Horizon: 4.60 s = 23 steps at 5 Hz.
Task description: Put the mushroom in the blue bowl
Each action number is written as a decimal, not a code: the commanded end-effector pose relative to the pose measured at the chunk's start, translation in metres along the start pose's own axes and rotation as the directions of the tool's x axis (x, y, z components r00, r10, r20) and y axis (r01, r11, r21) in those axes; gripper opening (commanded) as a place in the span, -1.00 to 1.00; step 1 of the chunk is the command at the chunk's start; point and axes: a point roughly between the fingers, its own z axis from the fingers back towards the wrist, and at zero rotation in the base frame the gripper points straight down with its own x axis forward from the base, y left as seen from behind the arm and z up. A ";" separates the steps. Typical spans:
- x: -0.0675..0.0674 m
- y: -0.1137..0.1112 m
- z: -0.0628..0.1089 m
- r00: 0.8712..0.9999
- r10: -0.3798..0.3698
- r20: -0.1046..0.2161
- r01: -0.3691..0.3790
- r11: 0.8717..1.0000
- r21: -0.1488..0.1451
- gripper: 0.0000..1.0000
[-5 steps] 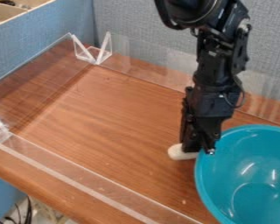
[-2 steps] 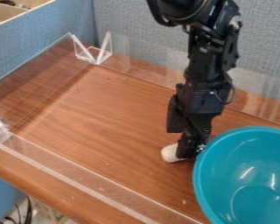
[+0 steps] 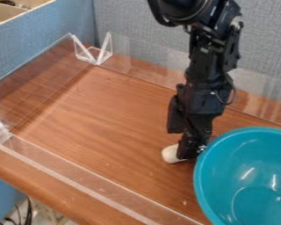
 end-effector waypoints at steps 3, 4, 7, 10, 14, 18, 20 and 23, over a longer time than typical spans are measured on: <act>0.016 -0.018 0.006 1.000 -0.007 0.024 0.006 1.000 0.020 1.00; 0.016 -0.018 0.003 1.000 0.002 0.018 -0.002 1.000 0.019 1.00; 0.014 -0.017 -0.002 1.000 0.023 0.003 -0.023 1.000 0.019 1.00; 0.013 -0.016 -0.007 0.999 0.041 -0.009 -0.041 0.999 0.018 1.00; 0.006 -0.012 -0.009 0.997 0.080 -0.024 -0.080 0.997 0.011 -1.00; 0.000 -0.006 -0.003 0.982 0.187 -0.021 -0.187 0.982 -0.007 -1.00; -0.002 0.000 0.011 0.966 0.260 -0.010 -0.260 0.966 -0.010 -1.00; 0.000 -0.002 0.025 0.952 0.305 0.008 -0.305 0.952 -0.024 -1.00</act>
